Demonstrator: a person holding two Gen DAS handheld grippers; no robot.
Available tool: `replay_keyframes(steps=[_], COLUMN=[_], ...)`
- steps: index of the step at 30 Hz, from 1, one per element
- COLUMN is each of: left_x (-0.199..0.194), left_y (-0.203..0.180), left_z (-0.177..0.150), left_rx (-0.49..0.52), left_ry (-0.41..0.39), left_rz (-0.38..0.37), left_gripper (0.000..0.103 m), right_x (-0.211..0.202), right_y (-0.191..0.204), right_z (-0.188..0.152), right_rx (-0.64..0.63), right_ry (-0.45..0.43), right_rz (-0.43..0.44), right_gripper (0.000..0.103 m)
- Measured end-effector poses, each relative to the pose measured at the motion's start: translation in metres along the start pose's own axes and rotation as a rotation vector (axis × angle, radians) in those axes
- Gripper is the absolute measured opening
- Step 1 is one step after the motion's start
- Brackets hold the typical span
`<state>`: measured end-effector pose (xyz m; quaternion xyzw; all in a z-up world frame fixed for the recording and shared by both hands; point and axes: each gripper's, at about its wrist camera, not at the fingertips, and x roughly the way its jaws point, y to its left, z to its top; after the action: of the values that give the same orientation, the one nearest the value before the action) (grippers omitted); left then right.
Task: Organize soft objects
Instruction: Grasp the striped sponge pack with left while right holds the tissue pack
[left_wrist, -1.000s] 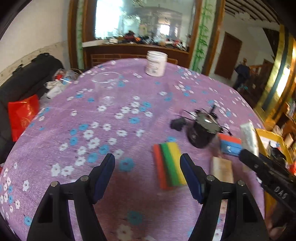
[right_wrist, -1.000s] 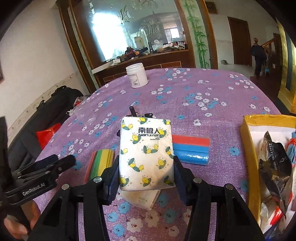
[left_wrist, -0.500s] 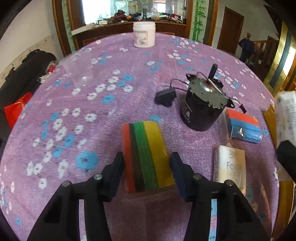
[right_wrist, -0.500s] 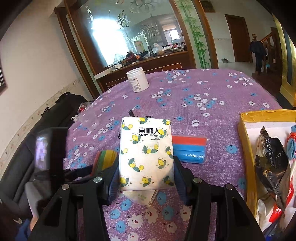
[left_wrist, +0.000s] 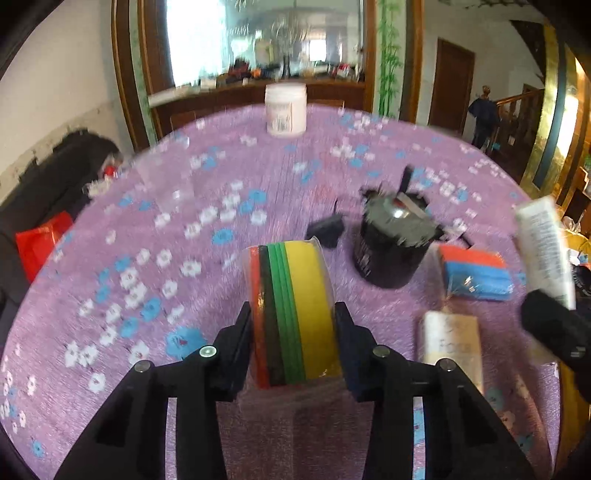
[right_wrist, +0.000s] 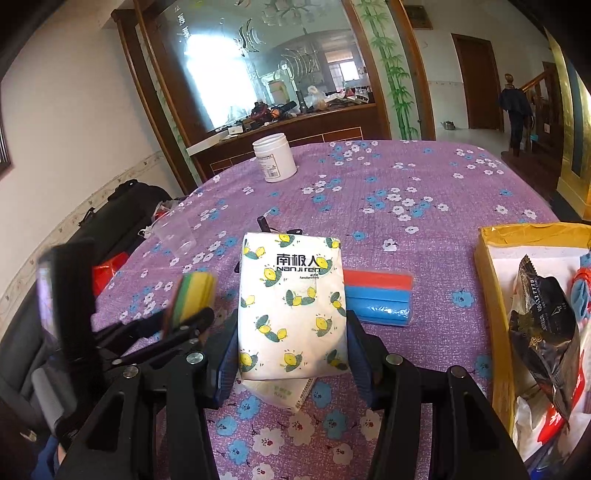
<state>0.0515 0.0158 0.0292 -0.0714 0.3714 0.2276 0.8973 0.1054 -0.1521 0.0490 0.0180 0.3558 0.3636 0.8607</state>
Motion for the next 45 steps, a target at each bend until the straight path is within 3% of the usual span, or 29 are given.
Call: replay_keyframes(steps=[7, 10, 45], left_x=[-0.029, -0.034, -0.044], left_y=[-0.017, -0.021, -0.021], left_z=[-0.002, -0.002, 0.000], left_rx=[0.087, 0.105, 0.105], left_ry=[-0.169, -0.200, -0.246], left_rz=[0.074, 0.089, 0.099], left_gripper=[0.040, 0.040, 0.040], right_x=[0.001, 0.000, 0.004], right_y=[0.005, 0.005, -0.004], right_z=[-0.002, -0.001, 0.000], right_rx=[-0.040, -0.041, -0.021], right_ry=[-0.003, -0.009, -0.012], right_rz=[-0.022, -0.030, -0.039], right_gripper=[0.056, 0.056, 0.056])
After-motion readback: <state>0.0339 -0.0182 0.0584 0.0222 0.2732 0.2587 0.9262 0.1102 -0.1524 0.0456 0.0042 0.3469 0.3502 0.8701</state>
